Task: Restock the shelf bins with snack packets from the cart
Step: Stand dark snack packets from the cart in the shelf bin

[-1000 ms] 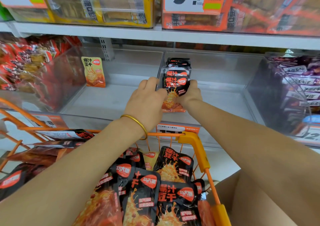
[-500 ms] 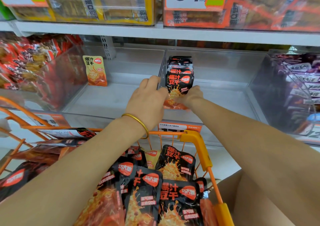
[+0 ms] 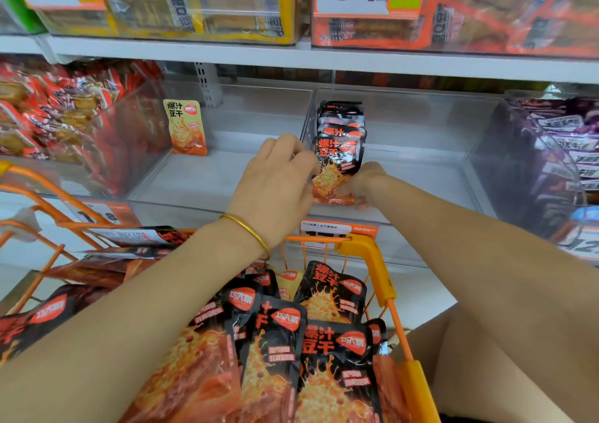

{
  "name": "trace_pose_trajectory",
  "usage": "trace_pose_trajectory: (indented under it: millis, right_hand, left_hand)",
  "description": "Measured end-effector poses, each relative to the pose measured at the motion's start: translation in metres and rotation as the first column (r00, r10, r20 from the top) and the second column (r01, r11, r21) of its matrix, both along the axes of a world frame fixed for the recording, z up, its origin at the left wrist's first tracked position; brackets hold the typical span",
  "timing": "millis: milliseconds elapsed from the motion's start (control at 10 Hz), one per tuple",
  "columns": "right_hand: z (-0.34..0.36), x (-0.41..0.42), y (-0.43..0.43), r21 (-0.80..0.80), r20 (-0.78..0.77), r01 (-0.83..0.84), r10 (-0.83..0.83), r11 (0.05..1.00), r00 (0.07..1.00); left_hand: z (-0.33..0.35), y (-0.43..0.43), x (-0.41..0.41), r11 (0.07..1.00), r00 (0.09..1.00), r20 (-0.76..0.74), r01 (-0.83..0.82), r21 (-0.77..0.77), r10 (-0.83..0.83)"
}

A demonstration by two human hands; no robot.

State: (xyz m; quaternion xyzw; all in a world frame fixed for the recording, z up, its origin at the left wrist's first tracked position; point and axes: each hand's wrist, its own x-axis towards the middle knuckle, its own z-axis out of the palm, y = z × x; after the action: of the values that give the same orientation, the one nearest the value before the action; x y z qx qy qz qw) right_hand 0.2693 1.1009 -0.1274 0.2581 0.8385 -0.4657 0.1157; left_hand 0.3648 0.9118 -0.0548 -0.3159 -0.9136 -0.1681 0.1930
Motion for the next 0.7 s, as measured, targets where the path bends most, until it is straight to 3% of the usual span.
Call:
trace_pose_trajectory:
  millis: [100,200,300,400,500,700]
  right_hand:
    - [0.037,0.031,-0.014,0.254,-0.109,-0.047,0.076,0.966,0.991]
    - [0.06,0.055,-0.019,0.27,-0.361,-0.043,0.142,0.962,0.922]
    - [0.077,0.099,-0.026,0.157,-0.484,-0.165,0.221,0.974,0.847]
    - [0.072,0.129,-0.029,0.053,-0.468,-0.218,0.217,0.974,0.857]
    - [0.059,0.136,-0.022,0.023,-0.442,-0.186,0.177,0.982,0.879]
    - [0.058,0.145,-0.017,-0.088,-0.469,-0.175,0.114,0.981,0.876]
  left_hand:
    - [0.006,-0.003,0.015,0.997,0.988,0.144,0.064,-0.03,-0.059]
    - [0.007,-0.004,0.029,0.95,0.916,0.401,0.112,-0.293,0.015]
    - [0.0,0.006,0.042,0.831,0.842,0.523,0.193,-0.522,0.134]
    - [-0.013,0.02,0.051,0.781,0.82,0.534,0.193,-0.594,0.204]
    - [-0.022,0.031,0.057,0.779,0.823,0.506,0.132,-0.614,0.259]
    - [-0.021,0.029,0.059,0.889,0.728,0.621,0.035,-0.457,0.291]
